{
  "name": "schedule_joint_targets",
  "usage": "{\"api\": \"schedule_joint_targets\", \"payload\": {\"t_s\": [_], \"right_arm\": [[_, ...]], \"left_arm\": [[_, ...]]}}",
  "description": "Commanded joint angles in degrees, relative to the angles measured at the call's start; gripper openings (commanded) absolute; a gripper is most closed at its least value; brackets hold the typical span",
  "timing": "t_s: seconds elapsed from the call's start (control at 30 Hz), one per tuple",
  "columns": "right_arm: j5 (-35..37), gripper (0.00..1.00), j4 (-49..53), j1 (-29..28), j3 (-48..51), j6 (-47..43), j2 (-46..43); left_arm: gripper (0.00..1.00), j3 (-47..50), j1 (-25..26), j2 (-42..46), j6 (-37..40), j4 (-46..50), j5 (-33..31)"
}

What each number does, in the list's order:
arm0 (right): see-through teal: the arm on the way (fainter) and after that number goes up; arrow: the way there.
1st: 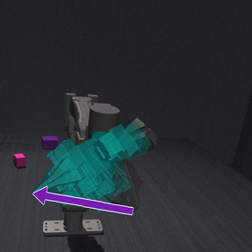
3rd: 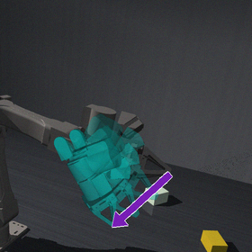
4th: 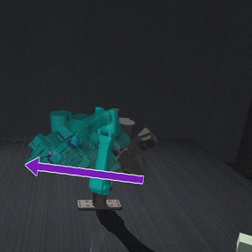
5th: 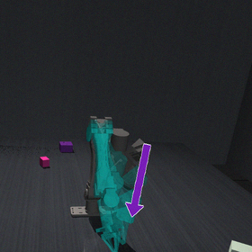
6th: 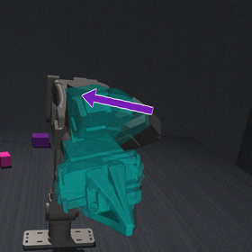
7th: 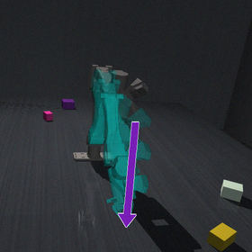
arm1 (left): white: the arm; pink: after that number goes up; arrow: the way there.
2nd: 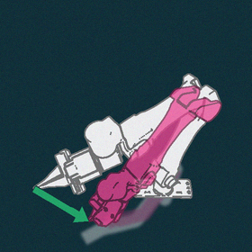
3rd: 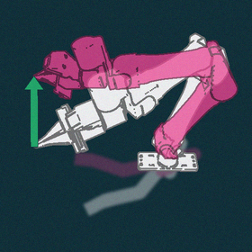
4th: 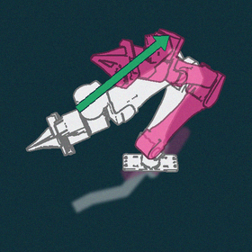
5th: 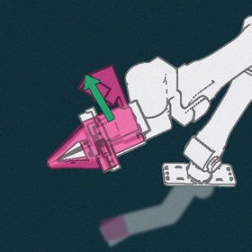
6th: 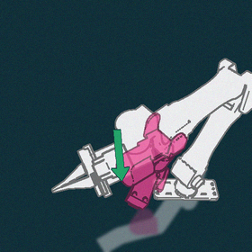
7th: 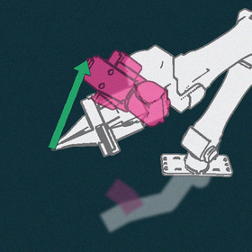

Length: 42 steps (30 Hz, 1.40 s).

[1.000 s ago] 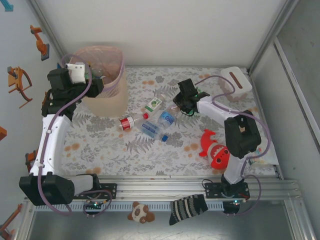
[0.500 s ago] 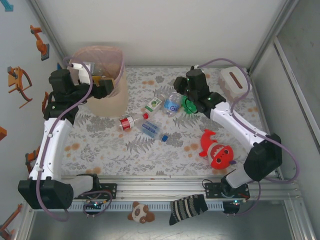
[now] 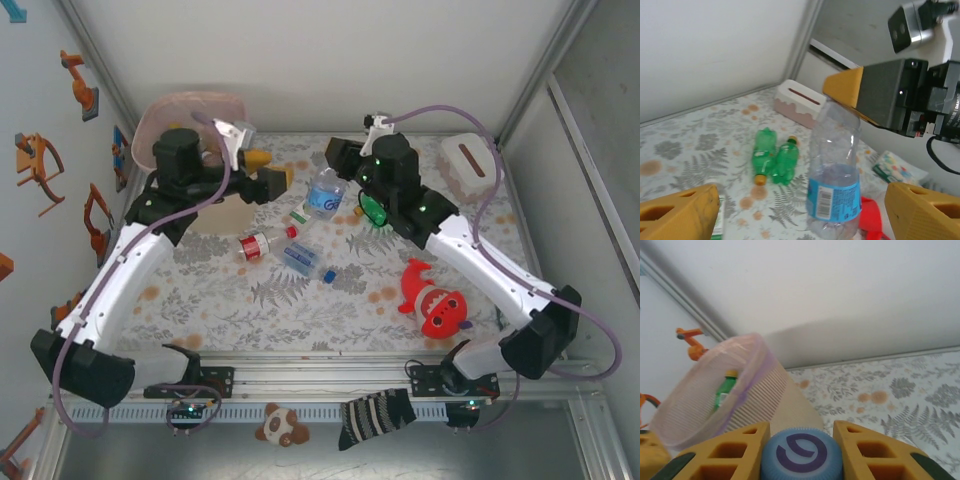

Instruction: Put the plastic bottles in the bin

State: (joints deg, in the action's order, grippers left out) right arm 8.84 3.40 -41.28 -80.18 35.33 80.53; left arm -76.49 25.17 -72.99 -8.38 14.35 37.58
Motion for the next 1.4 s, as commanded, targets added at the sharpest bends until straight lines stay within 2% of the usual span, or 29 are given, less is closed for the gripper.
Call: {"api": "schedule_joint_targets", "payload": {"t_s": [0.0,0.23,0.43,0.77,1.17,1.27,1.37], "right_arm": [[0.7,0.31,-4.0,-1.1,-2.6,-2.2,-2.2],[0.5,0.32,-6.4,-2.3,-3.0,-3.1,-3.8],[0.7,0.32,-7.0,-2.9,-3.4,-4.0,-4.9],[1.1,0.32,-6.8,-3.3,-3.7,-4.9,-5.8],[1.4,0.33,-6.1,-3.5,-3.7,-5.1,-5.6],[1.6,0.37,-5.7,-3.5,-3.7,-5.1,-5.7],[2.0,0.48,-5.1,-3.5,-3.7,-5.2,-6.0]], "left_arm": [[0.89,-2.5,3.2,-2.3,-0.4,-1.3,1.6],[0.89,-6.0,8.8,-7.3,1.5,1.9,1.8],[0.84,-8.0,11.1,-9.3,4.1,5.8,2.6],[0.68,-9.7,11.5,-10.0,8.0,10.7,2.9],[0.49,-9.7,11.6,-9.2,9.5,10.6,3.5],[0.49,-9.8,11.6,-8.9,9.5,10.5,3.0],[0.48,-9.7,11.4,-8.5,9.7,10.5,1.7]]}}
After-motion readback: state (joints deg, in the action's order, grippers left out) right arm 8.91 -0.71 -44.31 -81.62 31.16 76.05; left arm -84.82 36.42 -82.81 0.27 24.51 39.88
